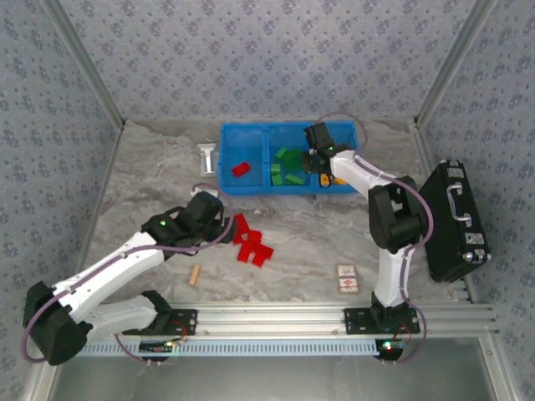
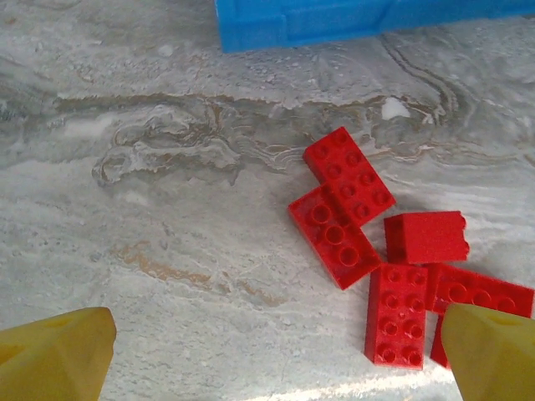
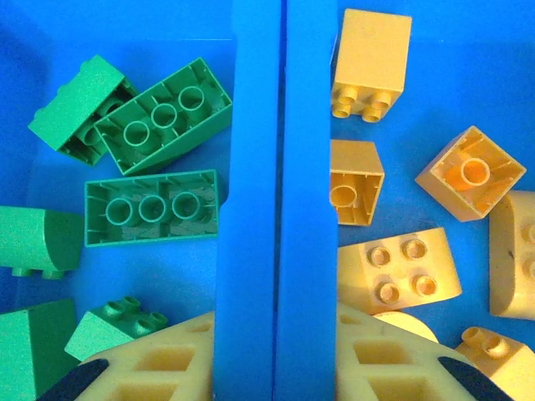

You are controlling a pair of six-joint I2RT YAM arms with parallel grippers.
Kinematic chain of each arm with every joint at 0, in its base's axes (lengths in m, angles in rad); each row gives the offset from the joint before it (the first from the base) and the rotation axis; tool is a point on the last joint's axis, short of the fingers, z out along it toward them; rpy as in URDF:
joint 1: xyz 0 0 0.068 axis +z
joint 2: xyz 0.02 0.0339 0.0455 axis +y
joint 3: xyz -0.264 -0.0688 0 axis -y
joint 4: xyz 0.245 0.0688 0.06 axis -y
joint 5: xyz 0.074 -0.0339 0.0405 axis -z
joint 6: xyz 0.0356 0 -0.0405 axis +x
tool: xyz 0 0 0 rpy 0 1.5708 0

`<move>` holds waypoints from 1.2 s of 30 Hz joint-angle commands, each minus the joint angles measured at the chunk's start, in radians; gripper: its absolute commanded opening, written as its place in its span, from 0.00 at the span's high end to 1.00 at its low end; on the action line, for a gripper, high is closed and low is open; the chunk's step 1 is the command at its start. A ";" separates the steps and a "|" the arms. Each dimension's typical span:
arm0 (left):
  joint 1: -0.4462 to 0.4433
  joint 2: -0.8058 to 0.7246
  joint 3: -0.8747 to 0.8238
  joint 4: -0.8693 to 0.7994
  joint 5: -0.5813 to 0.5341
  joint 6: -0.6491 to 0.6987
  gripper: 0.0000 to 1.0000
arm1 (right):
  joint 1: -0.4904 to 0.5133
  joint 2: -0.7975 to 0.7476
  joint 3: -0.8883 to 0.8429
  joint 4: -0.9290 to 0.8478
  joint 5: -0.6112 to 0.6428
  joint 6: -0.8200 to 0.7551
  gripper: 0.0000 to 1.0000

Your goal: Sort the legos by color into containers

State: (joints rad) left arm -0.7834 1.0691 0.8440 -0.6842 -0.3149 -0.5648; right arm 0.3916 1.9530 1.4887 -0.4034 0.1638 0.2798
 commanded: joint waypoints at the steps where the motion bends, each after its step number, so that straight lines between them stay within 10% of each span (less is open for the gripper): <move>1: -0.042 0.042 -0.013 0.015 -0.106 -0.167 0.00 | 0.022 -0.066 -0.055 -0.092 -0.023 -0.013 0.69; 3: -0.062 0.084 -0.020 0.034 -0.117 -0.201 0.00 | 0.024 -0.093 -0.083 -0.094 -0.020 -0.007 0.63; 6: -0.085 0.155 -0.018 0.074 -0.121 -0.244 0.00 | 0.021 -0.140 -0.124 -0.076 -0.015 -0.003 0.23; 9: -0.096 0.235 -0.002 0.091 -0.122 -0.284 0.04 | 0.019 -0.207 -0.148 -0.046 -0.016 -0.012 0.12; 36: -0.117 0.587 0.116 0.118 -0.089 -0.338 0.19 | -0.077 -0.508 -0.288 -0.018 -0.115 -0.075 0.12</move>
State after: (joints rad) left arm -0.8906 1.6520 0.9726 -0.5156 -0.4156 -0.8776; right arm 0.3298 1.4769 1.2037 -0.4370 0.0673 0.2195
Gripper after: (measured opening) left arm 0.813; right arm 0.882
